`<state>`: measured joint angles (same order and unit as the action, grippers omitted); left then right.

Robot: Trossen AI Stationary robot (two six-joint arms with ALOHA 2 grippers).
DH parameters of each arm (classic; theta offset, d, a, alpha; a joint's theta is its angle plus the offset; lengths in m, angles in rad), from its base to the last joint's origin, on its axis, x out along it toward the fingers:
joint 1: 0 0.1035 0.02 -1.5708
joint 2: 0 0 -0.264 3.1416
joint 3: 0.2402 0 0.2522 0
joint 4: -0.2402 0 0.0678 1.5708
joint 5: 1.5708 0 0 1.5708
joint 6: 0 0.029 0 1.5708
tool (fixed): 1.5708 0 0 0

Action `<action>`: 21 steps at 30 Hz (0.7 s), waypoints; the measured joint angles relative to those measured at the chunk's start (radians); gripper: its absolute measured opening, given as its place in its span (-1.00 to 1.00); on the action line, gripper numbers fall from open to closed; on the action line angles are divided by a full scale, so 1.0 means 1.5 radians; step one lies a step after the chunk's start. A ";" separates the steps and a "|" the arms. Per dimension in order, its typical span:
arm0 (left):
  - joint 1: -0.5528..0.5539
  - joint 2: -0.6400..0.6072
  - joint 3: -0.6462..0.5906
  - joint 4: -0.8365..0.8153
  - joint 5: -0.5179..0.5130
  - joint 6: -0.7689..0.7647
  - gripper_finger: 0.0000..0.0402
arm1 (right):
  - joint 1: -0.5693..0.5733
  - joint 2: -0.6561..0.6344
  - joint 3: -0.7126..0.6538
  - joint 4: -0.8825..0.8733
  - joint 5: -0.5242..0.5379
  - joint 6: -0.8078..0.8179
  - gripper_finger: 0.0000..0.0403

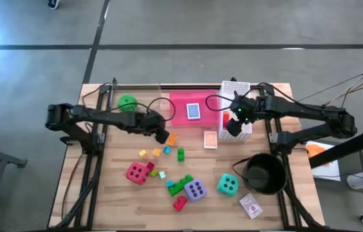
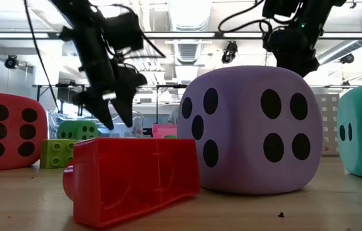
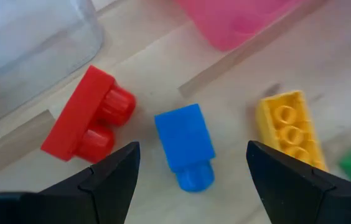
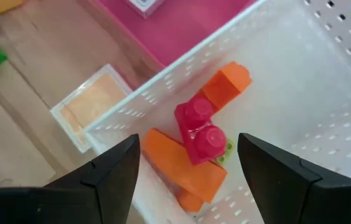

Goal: Pick & Place Toys
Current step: Put the large blue game piece into the white bin

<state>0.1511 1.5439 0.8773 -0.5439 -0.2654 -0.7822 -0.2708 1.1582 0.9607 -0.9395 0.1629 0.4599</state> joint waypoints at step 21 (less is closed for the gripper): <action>0.011 0.108 0.023 0.008 0.020 0.046 0.19 | 0.064 -0.002 0.000 0.041 0.041 -0.001 0.32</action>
<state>0.1682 1.7057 0.9119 -0.5319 -0.2351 -0.7129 -0.1741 1.1549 0.9607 -0.8782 0.2242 0.4589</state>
